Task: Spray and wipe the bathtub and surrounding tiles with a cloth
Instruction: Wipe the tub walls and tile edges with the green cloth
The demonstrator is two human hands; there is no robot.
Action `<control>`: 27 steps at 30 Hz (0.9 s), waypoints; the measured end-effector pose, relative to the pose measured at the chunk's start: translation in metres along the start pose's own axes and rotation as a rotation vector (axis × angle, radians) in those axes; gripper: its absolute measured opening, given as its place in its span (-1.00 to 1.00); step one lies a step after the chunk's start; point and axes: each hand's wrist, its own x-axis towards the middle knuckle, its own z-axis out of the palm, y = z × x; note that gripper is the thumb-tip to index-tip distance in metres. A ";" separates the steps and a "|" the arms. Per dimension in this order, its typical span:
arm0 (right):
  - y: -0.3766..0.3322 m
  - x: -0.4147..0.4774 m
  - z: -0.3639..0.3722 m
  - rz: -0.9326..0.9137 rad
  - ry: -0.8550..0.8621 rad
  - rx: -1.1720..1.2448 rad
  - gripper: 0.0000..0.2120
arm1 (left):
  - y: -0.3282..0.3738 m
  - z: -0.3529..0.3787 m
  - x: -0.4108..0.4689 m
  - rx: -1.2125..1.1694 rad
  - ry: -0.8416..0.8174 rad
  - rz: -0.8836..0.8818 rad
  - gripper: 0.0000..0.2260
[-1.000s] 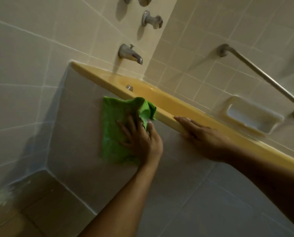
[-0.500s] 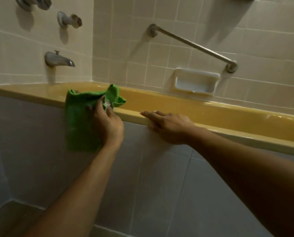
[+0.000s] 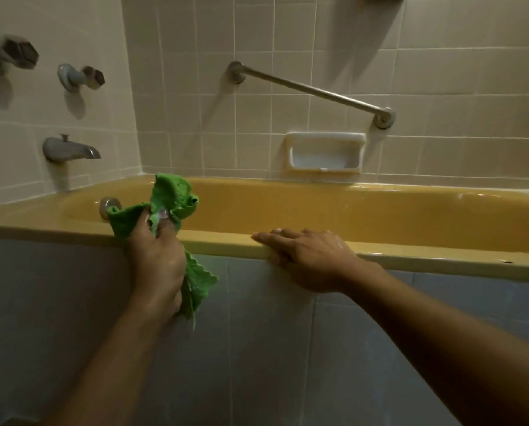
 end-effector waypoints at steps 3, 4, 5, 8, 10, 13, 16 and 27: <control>0.003 0.001 0.000 -0.010 0.009 0.023 -0.53 | 0.008 0.004 -0.010 -0.039 -0.017 -0.016 -0.78; 0.003 0.001 -0.001 -0.010 0.013 0.030 -0.53 | 0.011 0.005 -0.013 -0.047 -0.021 -0.021 -0.78; 0.004 0.001 0.000 -0.010 0.018 0.034 -0.52 | 0.013 0.007 -0.015 -0.046 -0.025 -0.027 -0.78; 0.004 -0.002 0.001 -0.014 0.052 0.041 -0.52 | 0.021 0.010 -0.022 -0.059 -0.036 -0.039 -0.80; 0.004 -0.004 0.001 -0.010 0.071 0.054 -0.53 | 0.021 0.011 -0.023 -0.090 -0.033 -0.070 -0.79; 0.005 -0.008 0.001 0.027 0.173 0.168 -0.58 | 0.022 0.014 -0.028 -0.134 -0.024 -0.165 -0.78; 0.004 -0.018 -0.003 0.047 0.254 0.574 -0.64 | 0.029 0.021 -0.040 -0.196 -0.032 -0.300 -0.82; 0.053 -0.086 -0.042 0.145 0.285 1.224 -0.23 | 0.079 0.077 -0.078 -0.153 -0.854 -0.730 -0.74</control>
